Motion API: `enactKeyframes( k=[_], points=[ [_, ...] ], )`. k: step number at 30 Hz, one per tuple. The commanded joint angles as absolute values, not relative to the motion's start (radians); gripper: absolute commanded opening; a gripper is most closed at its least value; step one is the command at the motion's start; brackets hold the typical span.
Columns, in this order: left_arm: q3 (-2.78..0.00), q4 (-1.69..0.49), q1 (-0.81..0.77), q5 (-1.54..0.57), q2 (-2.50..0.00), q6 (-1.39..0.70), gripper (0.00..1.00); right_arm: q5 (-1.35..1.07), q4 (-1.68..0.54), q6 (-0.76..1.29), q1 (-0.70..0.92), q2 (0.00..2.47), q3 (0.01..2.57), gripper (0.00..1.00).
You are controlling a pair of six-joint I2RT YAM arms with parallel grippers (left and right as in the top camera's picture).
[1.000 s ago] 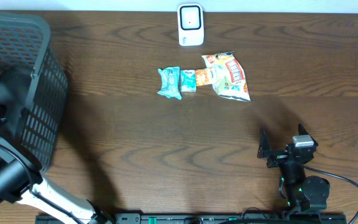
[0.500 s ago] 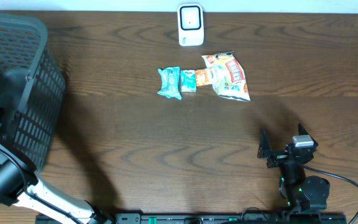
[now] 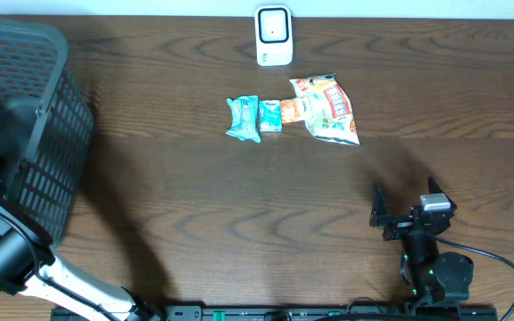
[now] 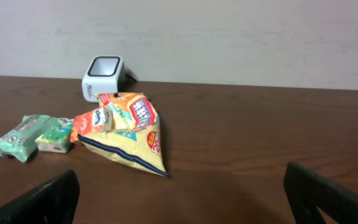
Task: Scan the item barcode
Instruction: 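Reach the left gripper into the basket toward the green Zam-Buk box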
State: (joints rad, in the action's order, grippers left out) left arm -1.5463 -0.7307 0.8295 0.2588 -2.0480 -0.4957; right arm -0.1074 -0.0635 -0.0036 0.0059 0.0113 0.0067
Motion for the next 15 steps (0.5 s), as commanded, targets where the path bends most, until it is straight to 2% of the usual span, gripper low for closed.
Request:
enactKeyframes(
  k=[1,15],
  points=[
    [-1.538,-0.724,0.836,0.308,-2.059,-0.535,0.98,-0.104,-0.068,0.014,0.015,0.006,0.006,0.99],
    [-1.465,-0.607,0.835,0.310,-2.059,-0.554,0.98,-0.104,-0.068,0.014,0.015,0.006,0.006,0.99]
  ],
)
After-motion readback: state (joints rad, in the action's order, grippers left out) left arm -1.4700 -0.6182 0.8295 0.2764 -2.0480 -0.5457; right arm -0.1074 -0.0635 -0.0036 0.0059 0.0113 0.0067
